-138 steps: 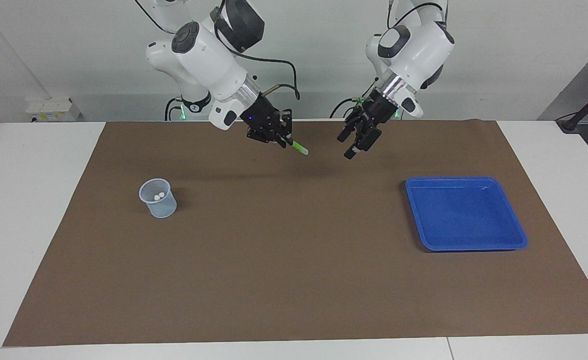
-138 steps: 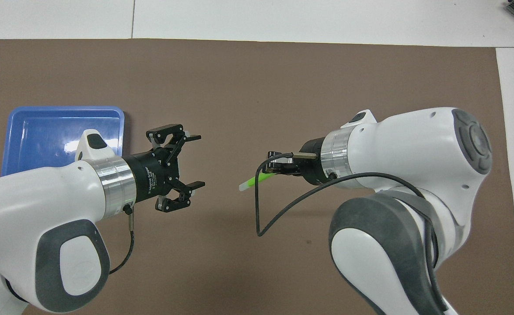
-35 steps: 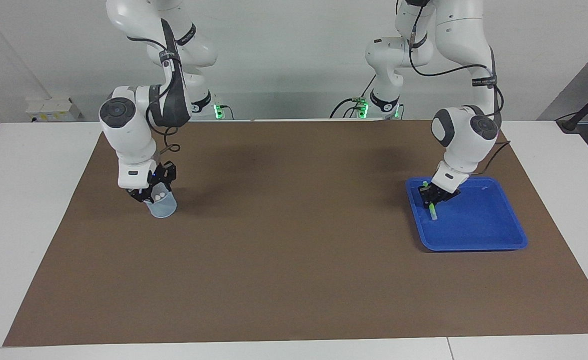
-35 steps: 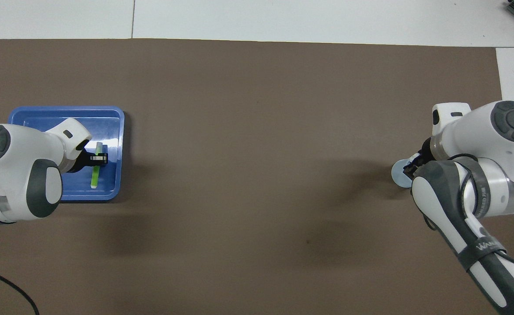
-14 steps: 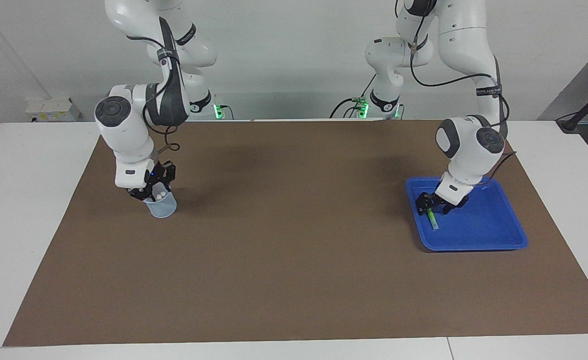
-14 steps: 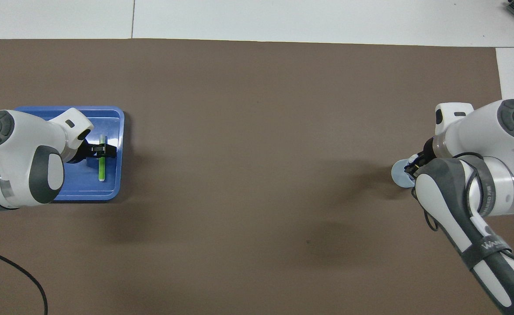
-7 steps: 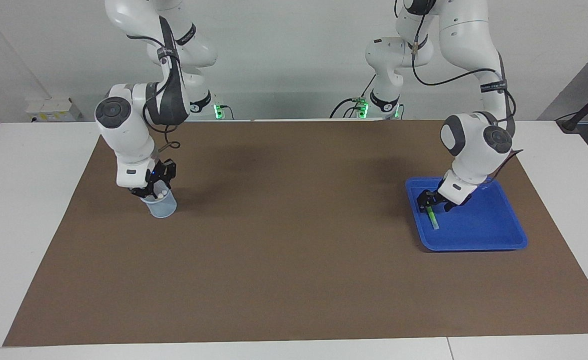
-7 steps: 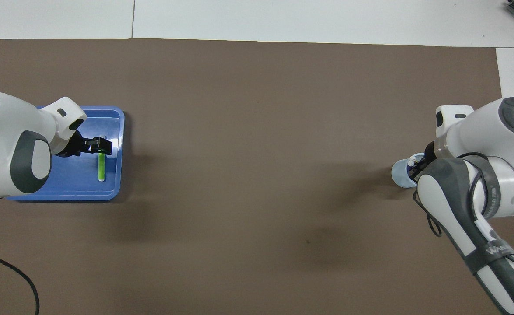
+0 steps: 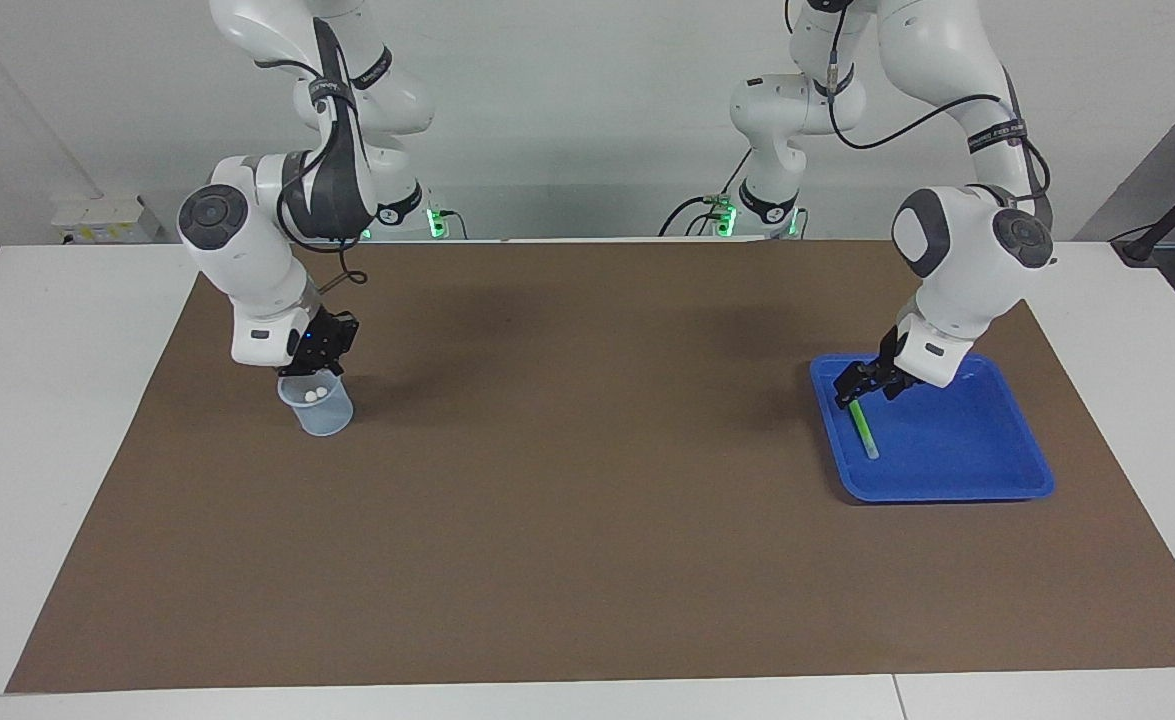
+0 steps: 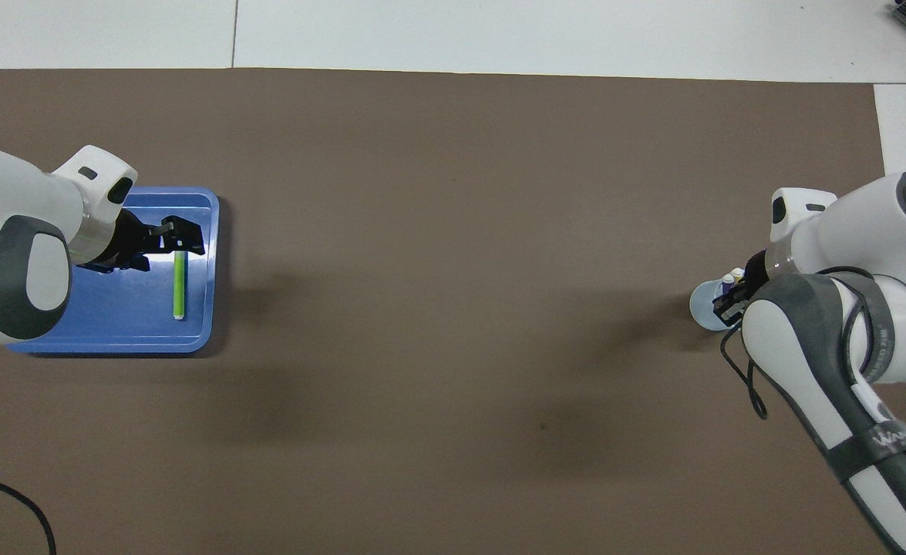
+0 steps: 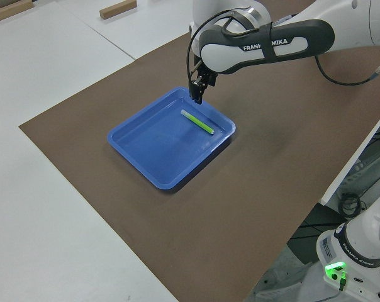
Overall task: Right arm passes pens to left for tray arrangement
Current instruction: 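Raise the left gripper away from the tray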
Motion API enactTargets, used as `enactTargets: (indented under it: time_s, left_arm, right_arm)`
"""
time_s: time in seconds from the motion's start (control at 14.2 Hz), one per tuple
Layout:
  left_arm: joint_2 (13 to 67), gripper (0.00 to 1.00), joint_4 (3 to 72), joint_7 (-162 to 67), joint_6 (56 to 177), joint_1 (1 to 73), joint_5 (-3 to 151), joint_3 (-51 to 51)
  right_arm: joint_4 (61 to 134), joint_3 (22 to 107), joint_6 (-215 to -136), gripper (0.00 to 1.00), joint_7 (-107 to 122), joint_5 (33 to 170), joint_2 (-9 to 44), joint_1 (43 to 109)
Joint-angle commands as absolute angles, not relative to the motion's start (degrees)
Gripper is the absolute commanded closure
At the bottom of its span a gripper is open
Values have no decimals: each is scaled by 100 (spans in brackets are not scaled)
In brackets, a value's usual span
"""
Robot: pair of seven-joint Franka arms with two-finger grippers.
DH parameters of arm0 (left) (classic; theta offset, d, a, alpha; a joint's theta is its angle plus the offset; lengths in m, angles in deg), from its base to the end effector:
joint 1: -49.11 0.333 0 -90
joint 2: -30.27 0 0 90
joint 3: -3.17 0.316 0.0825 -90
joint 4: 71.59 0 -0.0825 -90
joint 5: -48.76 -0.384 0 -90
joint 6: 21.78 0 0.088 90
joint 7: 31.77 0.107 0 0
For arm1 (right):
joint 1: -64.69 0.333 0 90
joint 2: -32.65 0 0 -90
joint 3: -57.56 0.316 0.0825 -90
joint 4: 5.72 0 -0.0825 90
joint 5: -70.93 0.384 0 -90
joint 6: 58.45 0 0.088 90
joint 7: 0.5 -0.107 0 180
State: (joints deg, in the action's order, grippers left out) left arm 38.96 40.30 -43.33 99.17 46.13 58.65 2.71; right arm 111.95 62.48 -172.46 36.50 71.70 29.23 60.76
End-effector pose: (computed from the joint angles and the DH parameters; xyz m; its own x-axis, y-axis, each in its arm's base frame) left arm 0.5894 -0.0433 0.4028 0.9737 0.2260 -0.0301 0.2280 -0.9627 0.1460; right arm 0.5467 0.0099 0.3990 0.7864 0.6114 -0.0883 0.6053 -0.7912 -0.0874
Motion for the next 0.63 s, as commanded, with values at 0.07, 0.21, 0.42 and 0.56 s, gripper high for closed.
enactTargets:
  time_s: [0.07, 0.21, 0.42, 0.56]
  left_arm:
    - [3634, 8, 3960, -5205, 9818, 4489, 6333, 300]
    - [3624, 8, 3767, -5514, 9793, 4498, 6675, 291]
    - [3607, 8, 3521, -6224, 9819, 4498, 7081, 291]
    - [3572, 8, 3406, -6708, 9862, 4489, 7256, 273]
  right_arm:
    - [10855, 6301, -17305, 56, 3492, 7172, 2799, 6073]
    - [10827, 6319, -17655, 48, 3509, 7146, 2746, 6152]
    - [10862, 6319, -17824, 48, 3509, 7145, 2711, 6196]
    - [10985, 6319, -17947, 48, 3527, 7145, 2711, 6187]
